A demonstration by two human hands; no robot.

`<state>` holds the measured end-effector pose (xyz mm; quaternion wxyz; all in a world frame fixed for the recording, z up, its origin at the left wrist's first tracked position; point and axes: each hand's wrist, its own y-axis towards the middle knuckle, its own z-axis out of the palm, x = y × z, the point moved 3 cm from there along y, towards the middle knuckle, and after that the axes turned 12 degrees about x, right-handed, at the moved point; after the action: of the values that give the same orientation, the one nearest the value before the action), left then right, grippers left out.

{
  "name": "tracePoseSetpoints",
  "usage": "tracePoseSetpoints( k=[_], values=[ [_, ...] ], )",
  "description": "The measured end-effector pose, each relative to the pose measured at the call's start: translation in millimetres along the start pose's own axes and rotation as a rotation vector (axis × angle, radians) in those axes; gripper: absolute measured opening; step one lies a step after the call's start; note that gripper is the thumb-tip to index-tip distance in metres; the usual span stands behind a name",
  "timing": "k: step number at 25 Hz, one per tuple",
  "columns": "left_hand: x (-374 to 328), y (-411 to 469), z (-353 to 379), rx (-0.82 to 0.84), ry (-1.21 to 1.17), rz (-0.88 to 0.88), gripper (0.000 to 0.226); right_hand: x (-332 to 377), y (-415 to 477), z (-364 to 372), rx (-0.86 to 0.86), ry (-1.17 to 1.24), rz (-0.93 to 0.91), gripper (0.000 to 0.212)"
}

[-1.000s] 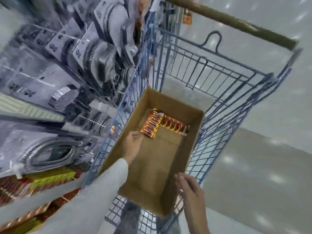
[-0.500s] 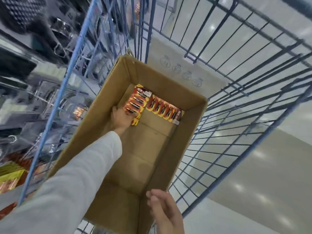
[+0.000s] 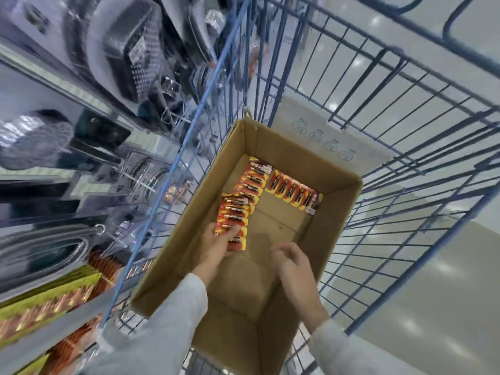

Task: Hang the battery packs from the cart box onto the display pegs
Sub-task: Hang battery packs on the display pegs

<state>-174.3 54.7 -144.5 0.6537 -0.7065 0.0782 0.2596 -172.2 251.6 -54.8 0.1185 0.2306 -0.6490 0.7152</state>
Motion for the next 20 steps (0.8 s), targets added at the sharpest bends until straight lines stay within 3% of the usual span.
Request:
tracePoseSetpoints(
  k=[5, 11, 15, 20],
  values=[
    [28, -92, -30, 0.015, -0.206, 0.021, 0.043, 42, 131, 29, -0.03, -0.22, -0.028, 0.018],
    [39, -139, -62, 0.007, -0.269, 0.02, 0.058, 36, 219, 60, -0.088, -0.123, -0.005, 0.057],
    [39, -147, -66, 0.08, -0.283, 0.013, 0.069, 23, 207, 59, -0.081, 0.012, -0.131, 0.032],
    [32, -162, -59, 0.258, -0.313, 0.048, 0.082, -5, 181, 44, 0.068, 0.159, 0.119, 0.025]
  ],
)
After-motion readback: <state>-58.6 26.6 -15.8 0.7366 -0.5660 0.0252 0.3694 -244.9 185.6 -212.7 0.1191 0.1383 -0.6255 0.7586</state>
